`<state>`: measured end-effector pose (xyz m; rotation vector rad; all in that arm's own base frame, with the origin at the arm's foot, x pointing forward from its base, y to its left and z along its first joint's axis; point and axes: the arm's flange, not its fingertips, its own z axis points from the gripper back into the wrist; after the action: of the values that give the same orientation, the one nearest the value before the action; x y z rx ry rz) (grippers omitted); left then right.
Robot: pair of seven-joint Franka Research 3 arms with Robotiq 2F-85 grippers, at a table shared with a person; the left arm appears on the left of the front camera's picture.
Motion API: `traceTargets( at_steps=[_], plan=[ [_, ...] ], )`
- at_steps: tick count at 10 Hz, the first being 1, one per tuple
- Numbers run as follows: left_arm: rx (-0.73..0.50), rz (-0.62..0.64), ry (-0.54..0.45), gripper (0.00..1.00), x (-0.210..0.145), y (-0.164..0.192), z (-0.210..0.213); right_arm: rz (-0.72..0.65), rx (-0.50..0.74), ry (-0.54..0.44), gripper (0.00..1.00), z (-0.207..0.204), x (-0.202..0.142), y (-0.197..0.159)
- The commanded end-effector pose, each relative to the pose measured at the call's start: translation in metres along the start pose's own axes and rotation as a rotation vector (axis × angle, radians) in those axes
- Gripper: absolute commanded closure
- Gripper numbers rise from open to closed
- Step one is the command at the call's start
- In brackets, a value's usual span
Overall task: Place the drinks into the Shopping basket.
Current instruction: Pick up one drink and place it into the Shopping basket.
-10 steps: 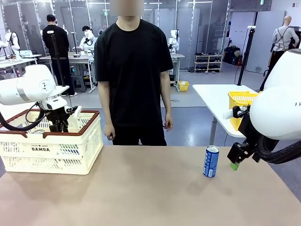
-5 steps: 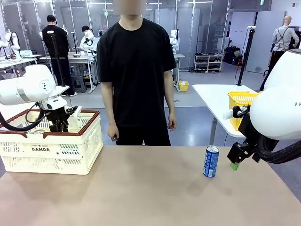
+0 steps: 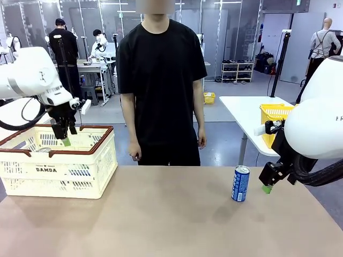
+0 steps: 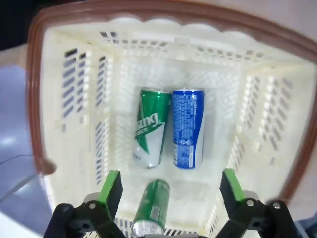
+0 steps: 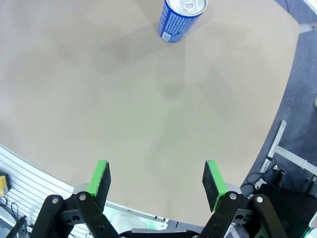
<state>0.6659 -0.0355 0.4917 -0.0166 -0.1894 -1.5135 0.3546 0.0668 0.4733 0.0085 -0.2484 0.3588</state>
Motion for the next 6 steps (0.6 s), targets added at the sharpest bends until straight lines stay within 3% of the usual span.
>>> traceTargets(
  at_steps=[1,4,6],
  plan=[
    [0.058,-0.063,0.018,0.0,-0.001,-0.049,0.014,0.005,0.006,0.001,0.07,0.0,0.0,0.0],
    [0.108,-0.104,0.03,0.0,-0.017,-0.101,0.032,0.005,0.006,0.001,0.07,0.0,0.0,0.0],
    [0.075,-0.195,0.077,0.0,-0.031,-0.159,0.026,0.005,0.006,0.001,0.07,0.0,0.0,0.0]
  ],
)
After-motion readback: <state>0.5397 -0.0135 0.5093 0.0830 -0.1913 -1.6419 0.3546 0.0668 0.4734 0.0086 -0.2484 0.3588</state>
